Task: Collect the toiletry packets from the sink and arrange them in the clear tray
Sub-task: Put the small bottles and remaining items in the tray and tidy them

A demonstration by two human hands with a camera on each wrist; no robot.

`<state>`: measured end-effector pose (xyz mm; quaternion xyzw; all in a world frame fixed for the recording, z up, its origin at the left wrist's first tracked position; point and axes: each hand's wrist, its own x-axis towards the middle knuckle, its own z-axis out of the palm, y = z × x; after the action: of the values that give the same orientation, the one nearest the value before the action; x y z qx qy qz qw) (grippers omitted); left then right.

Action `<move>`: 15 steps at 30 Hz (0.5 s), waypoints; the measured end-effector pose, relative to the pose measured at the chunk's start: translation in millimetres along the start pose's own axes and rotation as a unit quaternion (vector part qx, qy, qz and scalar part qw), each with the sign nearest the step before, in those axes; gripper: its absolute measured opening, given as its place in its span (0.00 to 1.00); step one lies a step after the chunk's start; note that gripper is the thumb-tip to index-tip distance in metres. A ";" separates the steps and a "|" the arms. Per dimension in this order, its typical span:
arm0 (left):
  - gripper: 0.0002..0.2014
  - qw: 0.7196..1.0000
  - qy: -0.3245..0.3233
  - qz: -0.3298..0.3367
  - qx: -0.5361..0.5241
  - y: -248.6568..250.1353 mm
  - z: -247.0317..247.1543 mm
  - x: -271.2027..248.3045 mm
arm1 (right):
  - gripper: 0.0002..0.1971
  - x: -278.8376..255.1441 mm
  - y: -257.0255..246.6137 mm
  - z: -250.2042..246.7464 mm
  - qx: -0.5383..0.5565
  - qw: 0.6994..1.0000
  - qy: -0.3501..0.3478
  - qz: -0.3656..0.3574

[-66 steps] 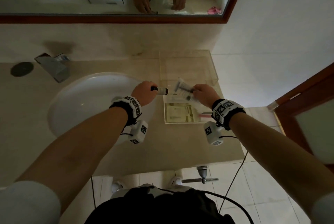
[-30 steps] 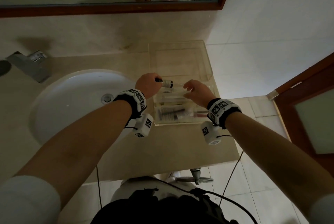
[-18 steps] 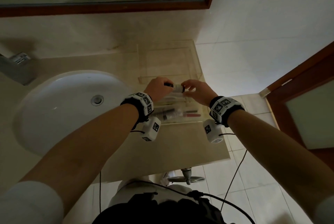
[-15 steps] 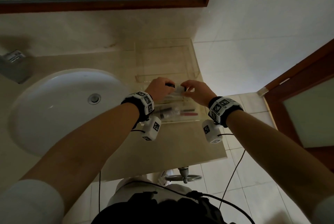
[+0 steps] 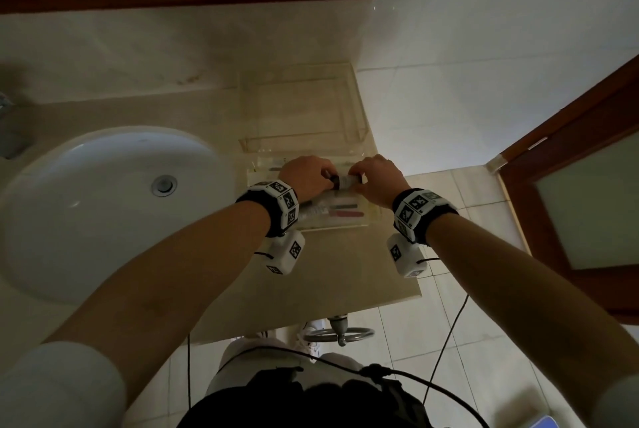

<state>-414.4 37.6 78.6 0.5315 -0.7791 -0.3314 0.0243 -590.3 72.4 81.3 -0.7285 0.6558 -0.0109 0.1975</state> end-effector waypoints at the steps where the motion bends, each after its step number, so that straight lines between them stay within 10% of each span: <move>1: 0.11 1.000 0.002 0.003 0.008 1.7 0.7 0.5 | 0.14 0.1 1.2 0.7 -0.011 1.000 0.000 -0.001; 15: 0.11 0.997 0.012 0.017 0.070 10.5 12.9 12.3 | 0.15 -1.1 15.0 5.0 -0.097 0.995 0.016 -0.025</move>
<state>-433.3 35.9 70.3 0.5225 -0.8091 -0.2689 0.0022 -603.3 73.9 72.4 -0.7602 0.6384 0.0363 0.1147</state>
